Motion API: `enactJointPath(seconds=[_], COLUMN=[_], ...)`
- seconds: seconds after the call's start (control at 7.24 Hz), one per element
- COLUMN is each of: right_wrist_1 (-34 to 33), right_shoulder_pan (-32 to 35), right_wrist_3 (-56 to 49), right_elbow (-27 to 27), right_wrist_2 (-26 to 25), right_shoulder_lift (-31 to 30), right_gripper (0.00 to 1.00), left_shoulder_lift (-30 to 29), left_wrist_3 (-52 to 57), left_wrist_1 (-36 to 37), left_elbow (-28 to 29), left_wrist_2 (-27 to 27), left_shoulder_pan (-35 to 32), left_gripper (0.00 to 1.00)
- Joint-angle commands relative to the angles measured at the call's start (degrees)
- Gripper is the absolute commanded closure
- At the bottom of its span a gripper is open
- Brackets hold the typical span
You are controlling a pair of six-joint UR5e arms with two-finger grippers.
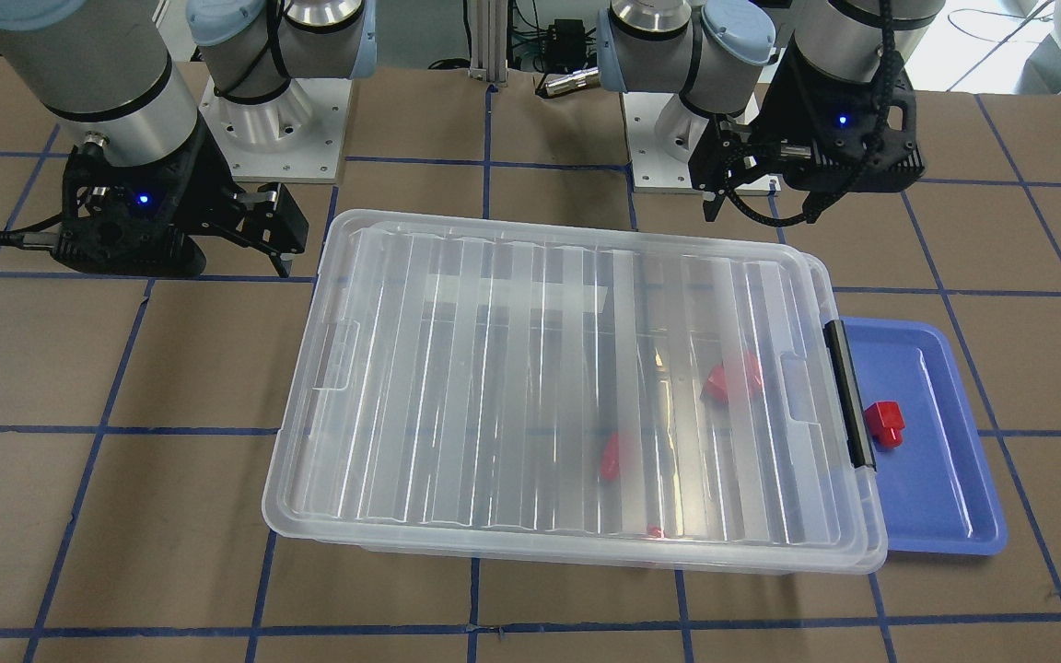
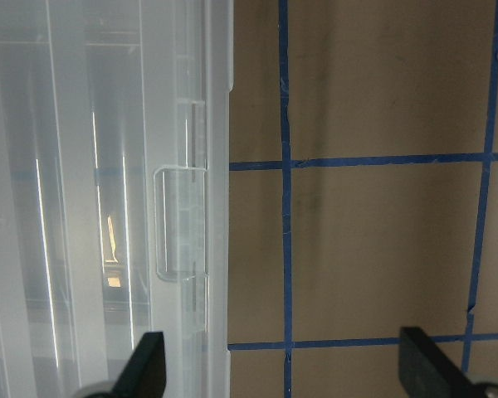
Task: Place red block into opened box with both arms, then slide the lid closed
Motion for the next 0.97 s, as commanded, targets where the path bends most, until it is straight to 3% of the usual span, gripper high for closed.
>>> enactJointPath(seconds=[0.0,0.28,0.55,0.83], right_wrist_1=[-0.7,-3.6,-14.8,-18.5], right_shoulder_pan=[0.1,0.5,0.7,0.7], right_wrist_3=[0.1,0.1,0.3,0.7], right_elbow=[0.3,4.7,10.0,12.8], right_wrist_2=[0.4,0.2,-0.1,0.1], right_shoulder_lift=[0.3,-0.3,2.6,3.9], right_gripper=[0.00,0.00,0.00,0.00], left_shoulder_lift=[0.0,0.1,0.0,0.1], left_wrist_3=[0.0,0.0,-0.1,0.0], left_wrist_1=[0.0,0.0,0.1,0.1], left_elbow=[-0.1,-0.4,0.0,0.0], left_wrist_2=[0.1,0.1,0.0,0.1], left_shoulder_pan=[0.0,-0.1,0.0,-0.1], left_gripper=[0.00,0.00,0.00,0.00])
